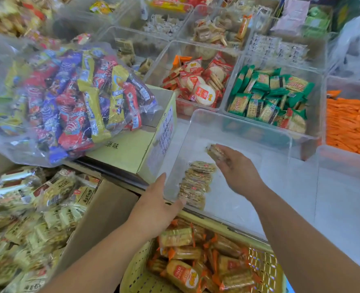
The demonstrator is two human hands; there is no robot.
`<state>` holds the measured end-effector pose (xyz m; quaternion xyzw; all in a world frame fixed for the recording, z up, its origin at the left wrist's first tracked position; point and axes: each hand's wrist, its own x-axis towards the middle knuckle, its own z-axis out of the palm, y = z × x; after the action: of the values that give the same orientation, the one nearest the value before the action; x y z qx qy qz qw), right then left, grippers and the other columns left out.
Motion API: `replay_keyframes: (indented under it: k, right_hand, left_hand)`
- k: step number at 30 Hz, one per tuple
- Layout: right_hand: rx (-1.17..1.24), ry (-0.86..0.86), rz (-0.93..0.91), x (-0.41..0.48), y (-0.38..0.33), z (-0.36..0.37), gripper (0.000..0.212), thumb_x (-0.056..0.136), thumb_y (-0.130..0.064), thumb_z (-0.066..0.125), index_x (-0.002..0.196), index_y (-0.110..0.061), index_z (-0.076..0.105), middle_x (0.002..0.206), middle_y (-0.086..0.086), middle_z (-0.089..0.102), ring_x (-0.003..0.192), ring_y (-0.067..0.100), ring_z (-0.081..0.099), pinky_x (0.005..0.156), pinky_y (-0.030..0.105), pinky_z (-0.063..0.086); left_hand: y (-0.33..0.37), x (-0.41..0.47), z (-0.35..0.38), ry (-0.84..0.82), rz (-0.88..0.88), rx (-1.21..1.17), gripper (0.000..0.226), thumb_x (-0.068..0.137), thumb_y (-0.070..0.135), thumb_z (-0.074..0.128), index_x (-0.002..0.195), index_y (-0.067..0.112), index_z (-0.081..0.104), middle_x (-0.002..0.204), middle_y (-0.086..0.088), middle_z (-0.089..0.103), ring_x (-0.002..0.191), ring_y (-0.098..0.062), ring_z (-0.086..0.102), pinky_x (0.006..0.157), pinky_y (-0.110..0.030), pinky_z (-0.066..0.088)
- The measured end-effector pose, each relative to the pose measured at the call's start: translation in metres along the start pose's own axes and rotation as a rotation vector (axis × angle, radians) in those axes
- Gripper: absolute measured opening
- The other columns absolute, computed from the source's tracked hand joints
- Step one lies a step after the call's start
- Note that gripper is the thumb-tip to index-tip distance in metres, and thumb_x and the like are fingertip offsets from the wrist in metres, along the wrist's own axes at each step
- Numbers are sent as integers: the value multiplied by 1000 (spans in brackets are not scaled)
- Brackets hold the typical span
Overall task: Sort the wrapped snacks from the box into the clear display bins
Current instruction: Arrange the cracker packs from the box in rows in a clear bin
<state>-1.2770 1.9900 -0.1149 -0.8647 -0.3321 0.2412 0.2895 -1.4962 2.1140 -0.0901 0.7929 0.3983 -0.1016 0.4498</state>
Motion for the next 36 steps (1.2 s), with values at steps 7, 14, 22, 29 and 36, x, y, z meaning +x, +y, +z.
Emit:
replay_keyframes:
  k: [7, 14, 22, 29, 36]
  right_hand:
    - [-178, -368, 5, 68, 32, 33, 51, 107, -27, 44, 157, -23, 31, 150, 18, 42, 134, 36, 45, 110, 38, 37]
    - [29, -488, 143, 72, 28, 48, 52, 109, -38, 34, 159, -36, 20, 158, 5, 30, 129, 35, 48, 92, 43, 56]
    - [-215, -436, 63, 78, 25, 56, 27, 108, -28, 35, 132, -15, 37, 106, 15, 64, 90, 30, 59, 73, 39, 45]
    - [-542, -288, -124, 76, 21, 52, 36, 108, -36, 37, 139, -38, 54, 119, 8, 46, 109, 30, 45, 89, 44, 48]
    - [-559, -69, -160, 60, 20, 51, 18, 103, -28, 46, 103, -15, 58, 75, 3, 63, 64, 28, 55, 60, 35, 49]
  left_hand:
    - [-17, 10, 17, -16, 0, 201, 108, 86, 79, 50, 163, 32, -9, 171, 7, 9, 154, -14, 20, 115, -29, 30]
    - [-19, 12, 14, -51, 72, 346, 108, 87, 84, 35, 163, 24, -13, 170, 2, 10, 153, -15, 21, 116, -29, 30]
    - [-20, 14, 13, -74, 75, 377, 114, 80, 88, 28, 163, 21, -12, 170, 1, 10, 154, -15, 18, 116, -27, 28]
    - [-22, 14, 14, -63, 88, 381, 116, 75, 90, 22, 163, 21, -10, 169, 3, 12, 153, -14, 19, 118, -28, 26]
    - [-22, 14, 14, -61, 89, 375, 119, 71, 92, 18, 163, 22, -9, 167, 3, 15, 151, -15, 22, 117, -29, 28]
